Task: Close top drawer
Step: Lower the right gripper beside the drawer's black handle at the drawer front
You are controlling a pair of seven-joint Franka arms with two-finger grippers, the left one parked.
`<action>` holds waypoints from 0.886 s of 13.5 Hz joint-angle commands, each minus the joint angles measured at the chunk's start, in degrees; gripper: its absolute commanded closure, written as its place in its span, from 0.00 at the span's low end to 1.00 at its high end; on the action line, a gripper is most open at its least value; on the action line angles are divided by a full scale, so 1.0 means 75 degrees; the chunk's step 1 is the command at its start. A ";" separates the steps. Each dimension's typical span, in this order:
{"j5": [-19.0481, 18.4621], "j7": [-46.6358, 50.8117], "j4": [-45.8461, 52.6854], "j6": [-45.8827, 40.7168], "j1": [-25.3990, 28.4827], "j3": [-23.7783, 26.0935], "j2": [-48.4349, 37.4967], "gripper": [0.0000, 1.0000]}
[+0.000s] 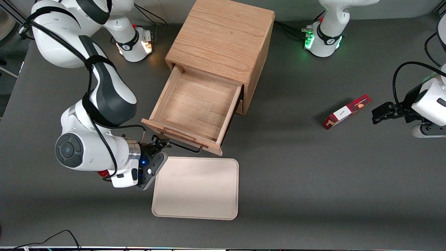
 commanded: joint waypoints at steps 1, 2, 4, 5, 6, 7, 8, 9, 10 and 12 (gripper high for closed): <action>0.0197 0.0197 -0.0148 -0.0029 0.0006 0.0054 -0.0081 0.00; 0.0267 0.0197 -0.0207 -0.0029 0.0018 0.0054 -0.0092 0.00; 0.0303 0.0232 -0.0371 -0.0029 0.0018 0.0054 -0.0116 0.00; 0.0303 0.0256 -0.0464 -0.0029 0.0006 0.0054 -0.0162 0.00; 0.0303 0.0244 -0.0558 -0.0029 -0.0005 0.0054 -0.0186 0.00; 0.0303 0.0244 -0.0617 -0.0029 -0.0017 0.0054 -0.0210 0.00; 0.0303 0.0233 -0.0652 -0.0029 -0.0017 0.0054 -0.0210 0.00; 0.0303 0.0232 -0.0664 -0.0029 -0.0006 0.0054 -0.0198 0.00; 0.0291 0.0232 -0.0676 -0.0029 0.0006 0.0054 -0.0186 0.00; 0.0280 0.0232 -0.0793 -0.0029 -0.0005 0.0054 -0.0210 0.00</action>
